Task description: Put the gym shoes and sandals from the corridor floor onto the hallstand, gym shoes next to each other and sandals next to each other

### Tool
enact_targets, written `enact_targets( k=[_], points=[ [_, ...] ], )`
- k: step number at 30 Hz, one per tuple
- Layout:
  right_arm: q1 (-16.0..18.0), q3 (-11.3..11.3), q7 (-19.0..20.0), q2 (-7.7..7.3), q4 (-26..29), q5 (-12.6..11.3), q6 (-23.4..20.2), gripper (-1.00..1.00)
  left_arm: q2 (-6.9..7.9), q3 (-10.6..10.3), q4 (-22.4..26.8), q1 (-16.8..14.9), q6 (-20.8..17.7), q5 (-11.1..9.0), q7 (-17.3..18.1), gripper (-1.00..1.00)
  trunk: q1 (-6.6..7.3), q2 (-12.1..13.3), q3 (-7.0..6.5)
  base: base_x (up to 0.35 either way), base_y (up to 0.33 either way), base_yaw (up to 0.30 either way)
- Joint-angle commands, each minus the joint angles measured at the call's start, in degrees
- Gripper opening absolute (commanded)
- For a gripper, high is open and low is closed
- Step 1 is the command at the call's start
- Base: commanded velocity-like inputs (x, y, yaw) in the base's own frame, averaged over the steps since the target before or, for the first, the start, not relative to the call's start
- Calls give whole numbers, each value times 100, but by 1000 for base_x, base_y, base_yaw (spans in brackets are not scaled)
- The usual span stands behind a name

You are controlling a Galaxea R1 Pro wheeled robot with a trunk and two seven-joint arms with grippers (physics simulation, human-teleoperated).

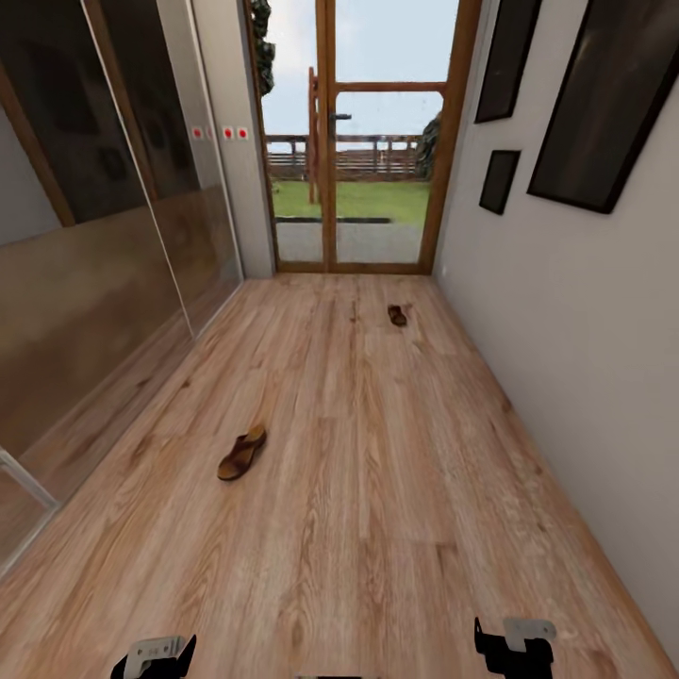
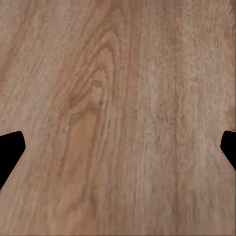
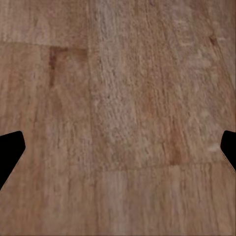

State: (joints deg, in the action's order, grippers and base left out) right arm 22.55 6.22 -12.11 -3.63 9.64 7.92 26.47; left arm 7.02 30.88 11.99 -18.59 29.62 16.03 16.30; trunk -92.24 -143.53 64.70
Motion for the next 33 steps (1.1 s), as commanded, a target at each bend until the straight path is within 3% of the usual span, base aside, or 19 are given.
enact_targets(
  k=[1,16,33],
  points=[
    [4,42,-13,2,-6,60,17,100,0,50,-4,-4,17,41,31,100,-2,-2,5,340,0,-1],
    [4,42,-13,2,-6,60,17,100,-5,48,-4,-4,17,41,31,100,-2,-2,5,340,-13,0],
    [4,41,-12,2,-6,60,17,100,-4,49,-4,-4,17,41,31,100,-2,-2,5,331,-105,0]
  ],
)
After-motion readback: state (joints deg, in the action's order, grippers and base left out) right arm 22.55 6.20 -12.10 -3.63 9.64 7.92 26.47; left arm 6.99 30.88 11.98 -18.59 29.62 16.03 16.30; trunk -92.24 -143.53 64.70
